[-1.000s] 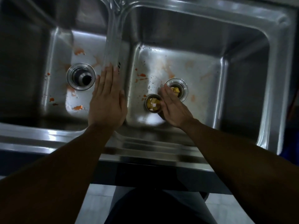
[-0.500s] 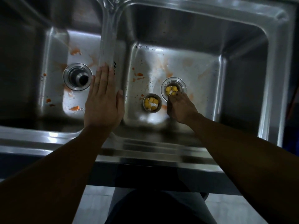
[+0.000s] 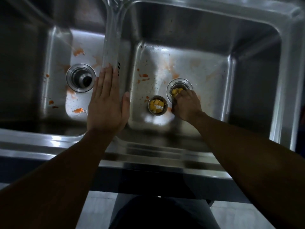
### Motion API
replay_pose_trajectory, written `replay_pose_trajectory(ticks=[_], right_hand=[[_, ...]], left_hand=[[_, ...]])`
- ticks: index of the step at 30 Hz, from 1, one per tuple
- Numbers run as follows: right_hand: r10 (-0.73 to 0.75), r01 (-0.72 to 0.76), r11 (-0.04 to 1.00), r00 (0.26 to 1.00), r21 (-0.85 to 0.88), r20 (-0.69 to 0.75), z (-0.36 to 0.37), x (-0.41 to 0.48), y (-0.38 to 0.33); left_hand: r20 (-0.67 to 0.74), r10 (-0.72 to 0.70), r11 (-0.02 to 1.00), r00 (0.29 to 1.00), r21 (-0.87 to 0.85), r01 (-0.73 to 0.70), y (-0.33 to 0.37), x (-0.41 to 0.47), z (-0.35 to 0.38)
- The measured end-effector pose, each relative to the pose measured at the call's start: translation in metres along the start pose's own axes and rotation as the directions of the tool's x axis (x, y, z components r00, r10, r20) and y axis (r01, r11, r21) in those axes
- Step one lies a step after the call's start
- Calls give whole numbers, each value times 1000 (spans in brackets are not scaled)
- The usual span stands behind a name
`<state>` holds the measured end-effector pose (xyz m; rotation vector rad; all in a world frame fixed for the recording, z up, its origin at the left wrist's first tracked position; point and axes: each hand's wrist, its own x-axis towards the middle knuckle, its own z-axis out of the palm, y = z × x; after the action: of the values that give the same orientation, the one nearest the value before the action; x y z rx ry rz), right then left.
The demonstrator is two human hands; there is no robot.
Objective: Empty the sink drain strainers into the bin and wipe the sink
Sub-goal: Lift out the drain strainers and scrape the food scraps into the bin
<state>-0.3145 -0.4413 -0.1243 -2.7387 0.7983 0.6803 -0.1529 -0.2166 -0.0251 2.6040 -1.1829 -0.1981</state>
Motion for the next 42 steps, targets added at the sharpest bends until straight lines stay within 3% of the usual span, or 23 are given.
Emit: replay_pose_trajectory(ticks=[9,15,18,21,25,29,36,42], right_hand=[[14,-17,1000,990,-24,-138,-1,-1,9],[-39,72,991,959,109,-279,-3,-6,13],[-16,82,955,974,286,-226,-4,-7,14],[-31,92,960,974,264,-226,-7,-9,15],[23,83,924,963,374,-270,-11,-24,19],[9,91,935,960,342,-278,-12,-49,30],[-26,64,922,994,382,-104,-9,-77,46],[-39,59,923,997,381,-60,1,-77,43]], left_hand=[[-13,11,1000,1000,-11,-11,-4,1,5],[-21,17,1000,1000,-3,-17,-5,0,7],[-23,15,1000,1000,-9,-15,-5,0,7],[-25,16,1000,1000,-2,-16,-5,1,8],[-33,13,1000,999,3,-13,-5,0,7],[-22,42,999,999,1,-42,-3,-2,5],[-34,40,999,999,-2,-40,0,-3,1],[-32,30,1000,999,5,-30,-1,-3,3]])
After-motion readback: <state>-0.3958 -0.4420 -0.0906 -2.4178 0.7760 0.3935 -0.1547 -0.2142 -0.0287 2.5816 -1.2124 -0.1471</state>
